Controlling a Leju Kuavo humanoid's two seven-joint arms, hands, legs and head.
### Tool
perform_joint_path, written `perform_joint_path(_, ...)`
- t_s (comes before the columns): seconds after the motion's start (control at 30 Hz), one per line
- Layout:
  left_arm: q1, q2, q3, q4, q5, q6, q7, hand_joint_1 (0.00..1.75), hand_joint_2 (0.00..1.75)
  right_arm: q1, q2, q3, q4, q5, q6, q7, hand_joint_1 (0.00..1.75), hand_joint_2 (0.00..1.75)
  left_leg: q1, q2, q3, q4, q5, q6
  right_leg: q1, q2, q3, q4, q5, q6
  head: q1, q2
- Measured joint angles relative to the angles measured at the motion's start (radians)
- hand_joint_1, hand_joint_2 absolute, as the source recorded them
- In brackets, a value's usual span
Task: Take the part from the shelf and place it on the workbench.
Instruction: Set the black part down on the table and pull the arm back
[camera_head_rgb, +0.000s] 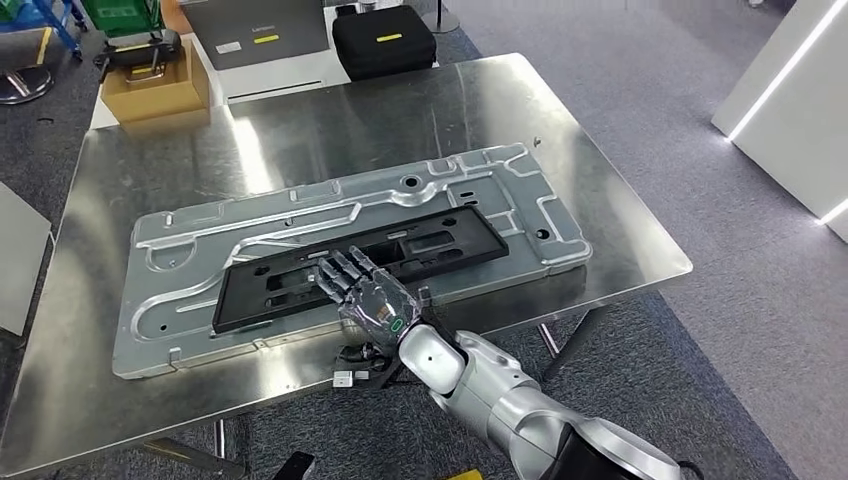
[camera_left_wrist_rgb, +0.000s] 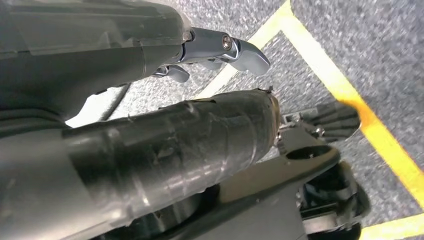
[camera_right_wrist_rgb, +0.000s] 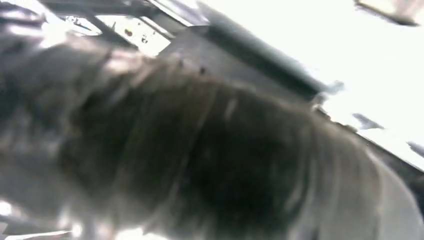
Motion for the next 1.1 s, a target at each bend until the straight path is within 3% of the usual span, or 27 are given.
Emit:
perform_joint_path(0.07, 0.000, 0.001, 0.000, 0.000, 0.000, 0.000, 0.001, 0.00, 0.00, -0.001, 0.000, -0.001, 0.000, 0.000, 0.000, 0.000, 0.00, 0.00, 0.003, -0.002, -0.005, -0.001, 0.004, -0.011, -0.003, -0.003, -0.009, -0.008, 0.018, -0.011, 0.001, 0.000)
perform_joint_path(0.1, 0.001, 0.002, 0.000, 0.000, 0.000, -0.001, 0.001, 0.00, 0.00, -0.001, 0.001, -0.001, 0.000, 0.000, 0.000, 0.000, 0.00, 0.00, 0.003, -0.002, -0.013, 0.015, -0.020, -0.016, -0.006, -0.005, -0.018, -0.012, 0.031, -0.018, 0.000, 0.000)
perform_joint_path(0.2, 0.002, 0.002, 0.000, 0.000, 0.000, -0.003, 0.003, 0.00, 0.00, -0.002, 0.003, -0.004, 0.001, 0.000, 0.000, 0.001, 0.00, 0.00, 0.007, -0.003, -0.057, 0.170, -0.168, -0.029, -0.009, -0.008, -0.059, -0.016, 0.070, -0.029, -0.002, 0.000)
perform_joint_path(0.23, 0.002, 0.002, 0.000, 0.000, 0.001, -0.003, 0.004, 0.00, 0.00, -0.002, 0.004, -0.005, 0.001, 0.001, 0.000, 0.002, 0.00, 0.00, 0.008, -0.003, -0.064, 0.228, -0.196, -0.031, -0.009, -0.009, -0.076, -0.014, 0.081, -0.028, -0.002, 0.000)
perform_joint_path(0.27, 0.002, 0.002, 0.000, 0.000, 0.001, -0.003, 0.004, 0.00, 0.00, -0.001, 0.004, -0.006, 0.002, 0.001, 0.000, 0.002, 0.00, 0.00, 0.009, -0.003, -0.061, 0.263, -0.201, -0.033, -0.009, -0.010, -0.094, -0.011, 0.093, -0.027, -0.002, 0.000)
perform_joint_path(0.3, 0.002, 0.002, 0.000, 0.000, 0.002, -0.003, 0.006, 0.00, 0.00, -0.001, 0.004, -0.007, 0.002, 0.001, 0.000, 0.002, 0.00, 0.00, 0.009, -0.002, -0.043, 0.268, -0.186, -0.034, -0.009, -0.010, -0.112, -0.008, 0.104, -0.026, -0.002, 0.000)
perform_joint_path(0.37, 0.000, 0.003, 0.000, 0.000, 0.002, -0.003, 0.008, 0.00, 0.00, -0.002, 0.004, -0.012, 0.003, 0.001, -0.001, 0.002, 0.00, 0.00, 0.009, -0.002, 0.043, 0.182, -0.146, -0.033, -0.011, -0.010, -0.145, -0.001, 0.125, -0.020, -0.002, 0.000)
perform_joint_path(0.43, -0.004, 0.003, 0.000, 0.000, 0.002, -0.003, 0.008, 0.00, 0.00, -0.002, 0.004, -0.020, 0.003, 0.001, -0.003, 0.002, 0.00, 0.00, 0.005, -0.004, 0.139, 0.050, -0.153, -0.026, -0.009, -0.010, -0.165, 0.004, 0.144, -0.010, -0.002, 0.000)
perform_joint_path(0.5, -0.006, 0.003, 0.000, 0.000, 0.003, -0.002, 0.009, 0.00, 0.00, -0.003, 0.005, -0.026, 0.003, 0.001, -0.008, 0.004, 0.00, 0.00, -0.001, -0.006, 0.170, -0.009, -0.168, -0.014, -0.009, -0.010, -0.170, 0.002, 0.161, 0.001, -0.001, 0.000)
perform_joint_path(0.57, -0.003, 0.003, 0.000, 0.000, 0.006, -0.001, 0.010, 0.00, 0.00, -0.002, 0.004, -0.033, 0.003, 0.001, -0.014, 0.008, 0.00, 0.00, 0.000, -0.004, 0.160, -0.014, -0.152, 0.002, -0.010, -0.008, -0.172, 0.001, 0.168, 0.012, 0.000, 0.000)
perform_joint_path(0.6, -0.002, 0.004, 0.000, 0.000, 0.008, 0.000, 0.011, 0.00, 0.00, -0.001, 0.003, -0.038, 0.004, 0.001, -0.017, 0.010, 0.00, 0.00, 0.001, -0.001, 0.154, -0.016, -0.140, 0.011, -0.011, -0.007, -0.179, 0.015, 0.149, 0.017, 0.000, 0.000)
perform_joint_path(0.63, -0.001, 0.004, 0.000, 0.000, 0.010, 0.000, 0.011, 0.00, 0.00, 0.000, 0.001, -0.042, 0.004, 0.001, -0.018, 0.012, 0.00, 0.00, 0.003, 0.001, 0.144, -0.019, -0.127, 0.020, -0.012, -0.005, -0.191, 0.046, 0.109, 0.022, 0.000, 0.000)
perform_joint_path(0.7, 0.000, 0.006, 0.000, 0.000, 0.012, 0.000, 0.011, 0.00, 0.00, 0.002, -0.003, -0.048, 0.006, 0.001, -0.019, 0.015, 0.00, 0.00, 0.001, 0.004, 0.116, -0.019, -0.102, 0.030, -0.015, -0.004, -0.221, 0.160, 0.001, 0.028, 0.001, 0.000)
perform_joint_path(0.73, 0.001, 0.006, 0.000, 0.000, 0.012, 0.000, 0.011, 0.00, 0.00, 0.005, -0.004, -0.050, 0.006, 0.001, -0.020, 0.016, 0.00, 0.00, 0.000, 0.004, 0.099, -0.018, -0.090, 0.031, -0.016, -0.004, -0.233, 0.225, -0.036, 0.030, 0.000, 0.000)
perform_joint_path(0.77, 0.003, 0.007, 0.000, 0.000, 0.014, 0.000, 0.011, 0.00, 0.00, 0.009, -0.006, -0.051, 0.007, 0.001, -0.022, 0.016, 0.00, 0.00, -0.002, 0.005, 0.083, -0.017, -0.078, 0.031, -0.017, -0.004, -0.236, 0.275, -0.048, 0.032, 0.000, 0.000)
perform_joint_path(0.83, 0.005, 0.009, 0.001, 0.000, 0.018, 0.000, 0.010, 0.00, 0.00, 0.019, -0.012, -0.060, 0.007, -0.002, -0.026, 0.016, 0.00, 0.00, -0.004, 0.005, 0.049, -0.014, -0.055, 0.029, -0.017, -0.004, -0.202, 0.291, -0.015, 0.029, 0.000, 0.000)
perform_joint_path(0.9, 0.007, 0.010, 0.003, 0.000, 0.028, 0.002, 0.008, 0.00, 0.00, 0.031, -0.020, -0.080, 0.002, -0.017, -0.029, 0.013, 0.00, 0.00, -0.006, 0.005, 0.022, -0.010, -0.035, 0.025, -0.015, -0.004, -0.105, 0.184, 0.019, 0.019, 0.000, 0.000)
perform_joint_path(0.97, 0.010, 0.011, 0.007, 0.000, 0.040, 0.003, 0.002, 0.00, 0.00, 0.048, -0.031, -0.115, -0.016, -0.046, -0.031, 0.001, 0.00, 0.00, -0.009, 0.004, 0.008, -0.006, -0.017, 0.016, -0.009, -0.003, -0.005, 0.044, 0.001, 0.009, 0.000, 0.000)
perform_joint_path(1.0, 0.012, 0.011, 0.009, 0.000, 0.046, 0.004, -0.002, 0.00, 0.00, 0.063, -0.040, -0.137, -0.031, -0.066, -0.032, -0.011, 0.00, 0.00, -0.008, 0.004, 0.005, -0.007, -0.008, 0.011, -0.005, -0.003, 0.022, 0.001, -0.011, 0.005, 0.000, 0.000)
perform_joint_path(1.07, 0.022, 0.013, 0.016, 0.000, 0.062, 0.010, -0.010, 0.00, 0.00, 0.107, -0.059, -0.202, -0.070, -0.113, -0.034, -0.055, 0.00, 0.00, -0.005, 0.003, 0.004, -0.014, 0.011, -0.001, -0.001, -0.005, 0.024, -0.023, -0.003, -0.002, 0.000, 0.000)
perform_joint_path(1.1, 0.030, 0.015, 0.021, 0.000, 0.073, 0.015, -0.017, 0.00, 0.00, 0.136, -0.069, -0.252, -0.093, -0.145, -0.035, -0.090, 0.00, 0.00, -0.004, 0.001, 0.000, -0.012, 0.006, -0.006, -0.002, -0.007, 0.019, -0.028, 0.008, -0.008, 0.001, 0.000)
